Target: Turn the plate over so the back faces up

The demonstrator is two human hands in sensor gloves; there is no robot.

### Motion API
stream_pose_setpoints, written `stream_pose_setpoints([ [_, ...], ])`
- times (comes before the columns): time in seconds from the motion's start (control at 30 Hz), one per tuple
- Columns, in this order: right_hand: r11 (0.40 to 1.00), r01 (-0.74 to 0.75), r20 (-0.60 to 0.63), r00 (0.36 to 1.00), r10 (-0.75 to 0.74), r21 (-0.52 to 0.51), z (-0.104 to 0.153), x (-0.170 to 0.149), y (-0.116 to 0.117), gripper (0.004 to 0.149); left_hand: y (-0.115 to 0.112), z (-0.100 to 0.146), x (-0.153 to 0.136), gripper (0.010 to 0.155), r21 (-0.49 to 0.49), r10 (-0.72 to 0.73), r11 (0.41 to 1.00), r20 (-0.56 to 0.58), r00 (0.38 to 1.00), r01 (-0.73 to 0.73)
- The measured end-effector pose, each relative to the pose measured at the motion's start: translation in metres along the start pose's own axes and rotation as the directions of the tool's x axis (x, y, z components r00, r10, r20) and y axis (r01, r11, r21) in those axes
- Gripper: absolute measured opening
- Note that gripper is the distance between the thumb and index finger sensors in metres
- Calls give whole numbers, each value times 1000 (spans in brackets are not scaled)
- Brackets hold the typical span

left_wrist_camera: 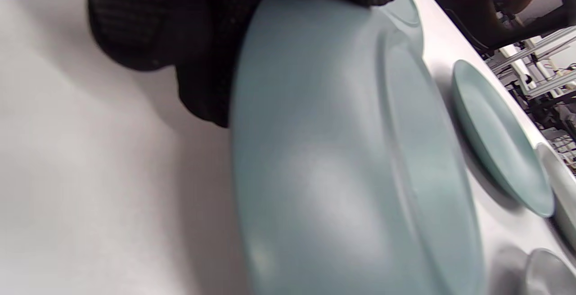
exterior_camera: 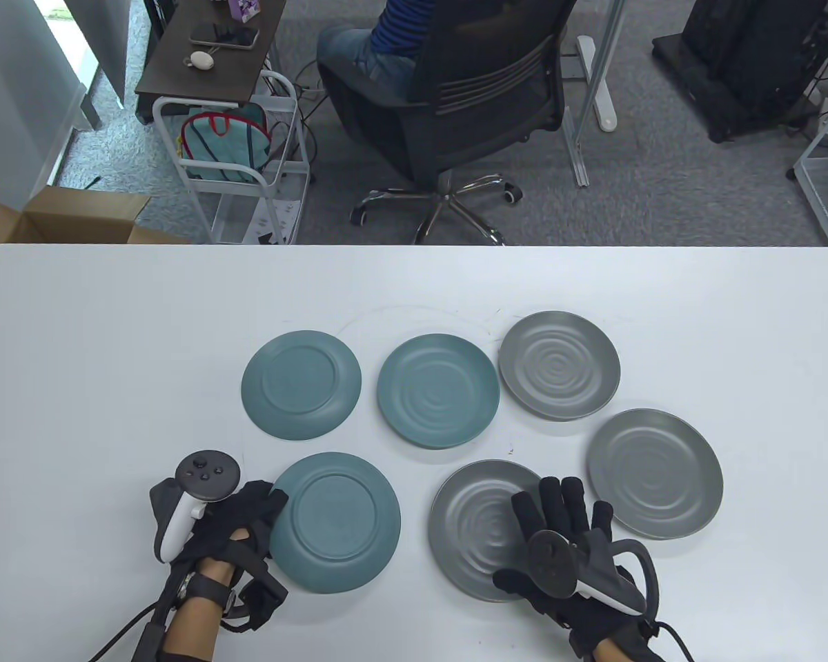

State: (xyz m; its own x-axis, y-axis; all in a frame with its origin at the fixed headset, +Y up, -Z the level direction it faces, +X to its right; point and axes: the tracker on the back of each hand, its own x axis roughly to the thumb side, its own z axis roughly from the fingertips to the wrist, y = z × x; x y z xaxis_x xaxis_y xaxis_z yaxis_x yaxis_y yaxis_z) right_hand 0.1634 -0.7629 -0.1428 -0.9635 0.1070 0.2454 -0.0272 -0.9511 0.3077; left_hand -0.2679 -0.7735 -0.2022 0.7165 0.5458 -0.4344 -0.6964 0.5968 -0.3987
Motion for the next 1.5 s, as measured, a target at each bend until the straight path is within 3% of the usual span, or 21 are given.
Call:
stream_pose_setpoints([
  [0.67,1000,-4,3,1000,4,-3,0,1,0,97,-9,1,12,62,121,-277,951,-64,959,283],
  [1.37,1000,-7,1,1000,7,-3,0,1,-1,97,-15,-1,24,62,212,-582,772,-144,801,599],
  [1.5,1000,-10,0,1000,10,-3,0,1,-1,97,-14,1,29,65,219,-586,770,-127,800,599],
])
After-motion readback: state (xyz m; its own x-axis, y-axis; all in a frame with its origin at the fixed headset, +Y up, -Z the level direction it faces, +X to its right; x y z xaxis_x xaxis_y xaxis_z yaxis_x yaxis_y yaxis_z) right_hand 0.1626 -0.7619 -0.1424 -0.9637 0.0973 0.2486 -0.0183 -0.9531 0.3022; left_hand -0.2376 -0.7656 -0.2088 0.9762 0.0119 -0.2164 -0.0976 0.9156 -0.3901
